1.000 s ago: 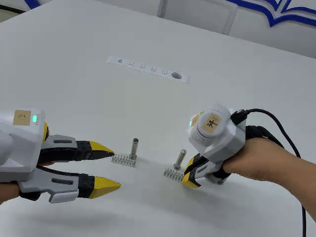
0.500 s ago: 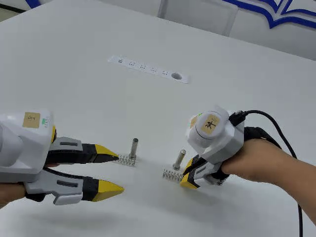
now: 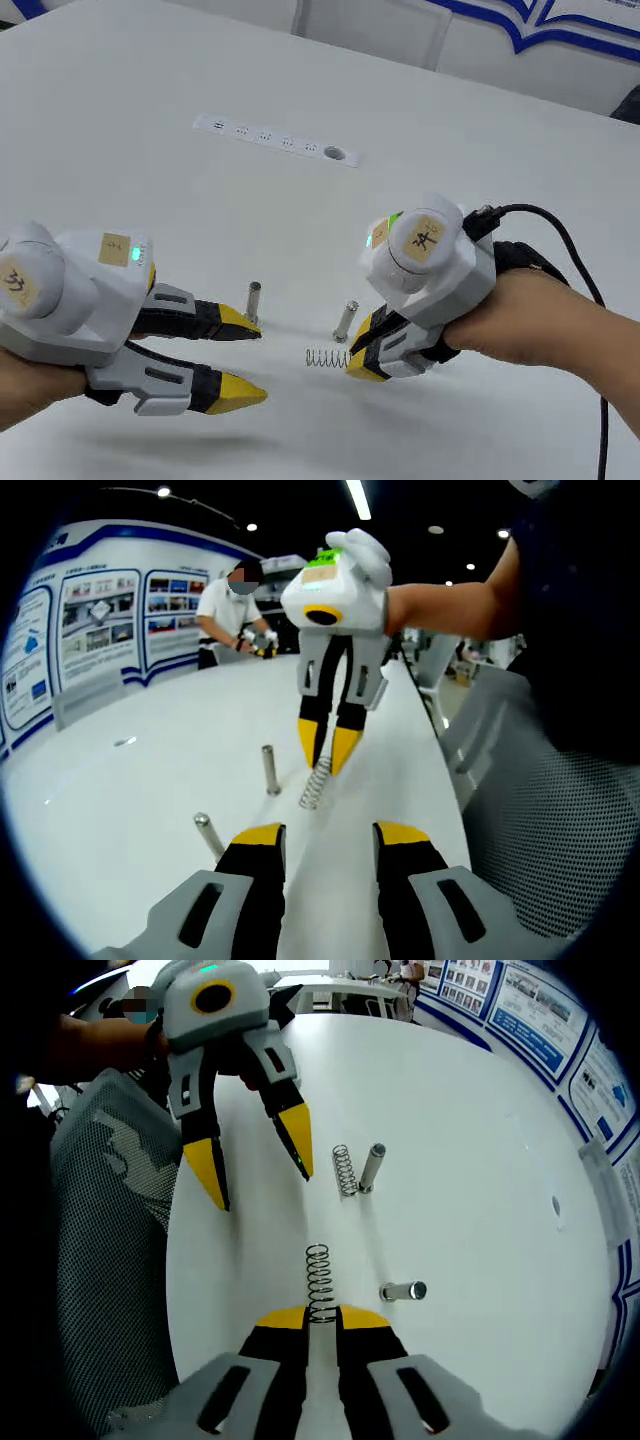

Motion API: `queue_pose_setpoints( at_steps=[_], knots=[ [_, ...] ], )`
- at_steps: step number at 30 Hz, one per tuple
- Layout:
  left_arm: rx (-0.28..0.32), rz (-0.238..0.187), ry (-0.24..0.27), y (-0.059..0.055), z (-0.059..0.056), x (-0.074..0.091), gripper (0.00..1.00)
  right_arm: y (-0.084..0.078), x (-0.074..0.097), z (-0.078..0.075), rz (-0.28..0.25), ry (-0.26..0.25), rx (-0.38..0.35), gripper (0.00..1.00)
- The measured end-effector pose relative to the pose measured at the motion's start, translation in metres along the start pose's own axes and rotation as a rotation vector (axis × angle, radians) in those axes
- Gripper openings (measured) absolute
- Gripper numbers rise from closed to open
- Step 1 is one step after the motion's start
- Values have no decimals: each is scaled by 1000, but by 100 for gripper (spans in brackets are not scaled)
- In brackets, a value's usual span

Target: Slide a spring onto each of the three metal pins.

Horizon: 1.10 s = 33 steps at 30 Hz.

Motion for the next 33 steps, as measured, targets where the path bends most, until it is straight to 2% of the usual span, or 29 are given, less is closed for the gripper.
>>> queue_pose_setpoints(
  at_steps=[10, 30, 33],
  knots=[
    [-27, 17, -55, 2, -4, -10, 33, 25, 6, 17, -42, 25, 44, 11],
    [-91, 24, -80, 6, -12, -15, 12, 32, 5, 29, -41, 58, 85, 11],
    [-94, 31, -77, 6, -12, -14, 12, 33, 6, 30, -44, 57, 93, 11]
  ],
)
Point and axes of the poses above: the centre of the closed fingertips' face, and the gripper's own axes: x roughly backward along the fingers, z roughly to its left, y roughly out of its top, the point moved 1 cm from there along x, roughly backward along the fingers, and after that the axes turned 9 degrees about -z, right-handed, at the moved point
